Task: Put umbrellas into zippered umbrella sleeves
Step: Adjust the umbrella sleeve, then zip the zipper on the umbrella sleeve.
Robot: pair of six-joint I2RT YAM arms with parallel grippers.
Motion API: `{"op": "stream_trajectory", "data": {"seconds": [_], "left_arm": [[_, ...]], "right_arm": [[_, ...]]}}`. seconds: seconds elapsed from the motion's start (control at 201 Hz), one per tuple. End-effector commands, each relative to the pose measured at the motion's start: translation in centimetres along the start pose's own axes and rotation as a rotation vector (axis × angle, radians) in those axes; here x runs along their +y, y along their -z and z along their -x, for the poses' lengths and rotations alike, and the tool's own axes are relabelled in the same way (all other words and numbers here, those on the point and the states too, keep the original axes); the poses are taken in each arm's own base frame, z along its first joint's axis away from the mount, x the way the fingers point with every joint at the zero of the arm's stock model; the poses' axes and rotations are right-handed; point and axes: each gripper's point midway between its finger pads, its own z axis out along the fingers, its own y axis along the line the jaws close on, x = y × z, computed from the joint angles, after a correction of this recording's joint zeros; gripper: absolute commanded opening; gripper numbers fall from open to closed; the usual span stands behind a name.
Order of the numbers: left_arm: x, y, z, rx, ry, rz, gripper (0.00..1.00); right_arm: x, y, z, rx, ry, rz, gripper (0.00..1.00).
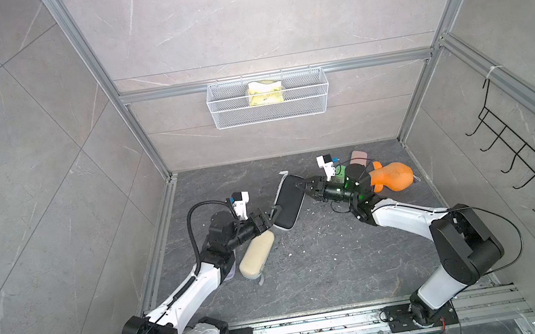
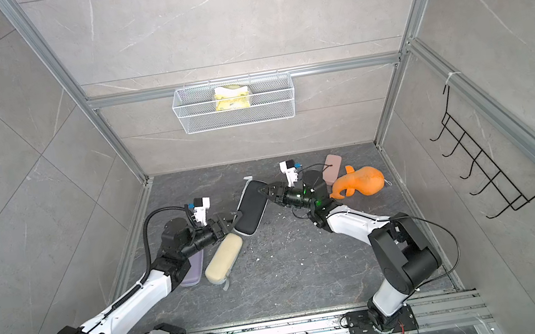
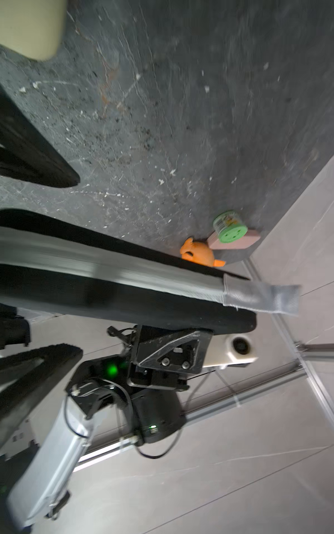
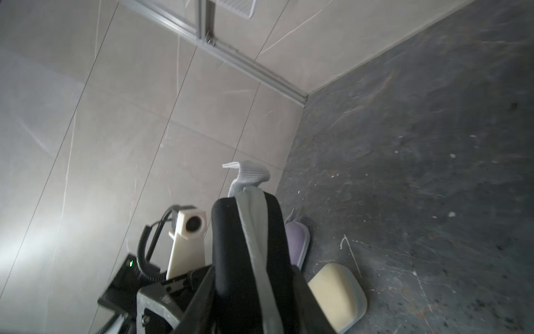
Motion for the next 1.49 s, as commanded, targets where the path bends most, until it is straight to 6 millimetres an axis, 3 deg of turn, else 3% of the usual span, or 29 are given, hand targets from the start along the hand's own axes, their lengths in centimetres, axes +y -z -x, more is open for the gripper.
{"op": "stream_trajectory", "data": {"seconds": [0.0, 0.239, 0.448, 0.593, 0.722, 0.832, 0.901, 0.966, 1.081, 1.19, 1.379, 1.489], "left_arm": [[-1.4, 0.6, 2.9, -0.204, 0.060, -0.045, 0.88], [-1.2, -1.7, 1.5, -0.219, 0.095, -0.060, 0.85], [-1.9, -3.6, 2.8, -0.259, 0.145, -0.137, 0.72], [-2.5, -4.2, 3.8, -0.282, 0.142, -0.153, 0.69], [-3.0, -4.7, 4.2, -0.283, 0.128, -0.155, 0.53], [-3.5, -4.3, 4.8, -0.298, 0.124, -0.169, 0.29], [-3.2, -3.5, 5.6, -0.318, 0.141, -0.152, 0.21], [-3.0, -2.4, 6.6, -0.338, 0.146, -0.126, 0.18], [-3.6, -1.1, 7.4, -0.337, 0.119, -0.095, 0.18], [-4.5, -0.9, 7.4, -0.307, 0.089, -0.081, 0.18], [-5.2, -1.2, 7.4, -0.286, 0.121, -0.113, 0.18], [-6.1, -1.3, 7.3, -0.275, 0.112, -0.133, 0.18]], "right_arm": [[2.5, 1.8, 4.7, -0.314, -0.130, 0.073, 0.10], [2.3, 1.3, 3.3, -0.347, -0.212, 0.062, 0.10], [2.1, 0.6, 1.2, -0.311, -0.293, 0.063, 0.11], [2.1, 0.6, 0.5, -0.288, -0.314, 0.062, 0.13], [1.9, 0.5, 0.1, -0.278, -0.328, 0.058, 0.17], [1.3, 0.6, 0.0, -0.269, -0.303, 0.039, 0.39], [0.7, 1.0, -0.2, -0.231, -0.233, 0.025, 0.50], [-0.7, 1.7, -0.5, -0.180, -0.151, -0.020, 0.53], [-4.4, 4.3, -1.2, -0.153, 0.025, -0.149, 0.52], [-6.0, 5.3, -2.7, -0.108, 0.283, -0.274, 0.45], [-4.2, 4.6, -4.5, -0.108, 0.738, -0.375, 0.41], [-2.8, 3.3, -5.0, -0.108, 0.856, -0.373, 0.41]]}}
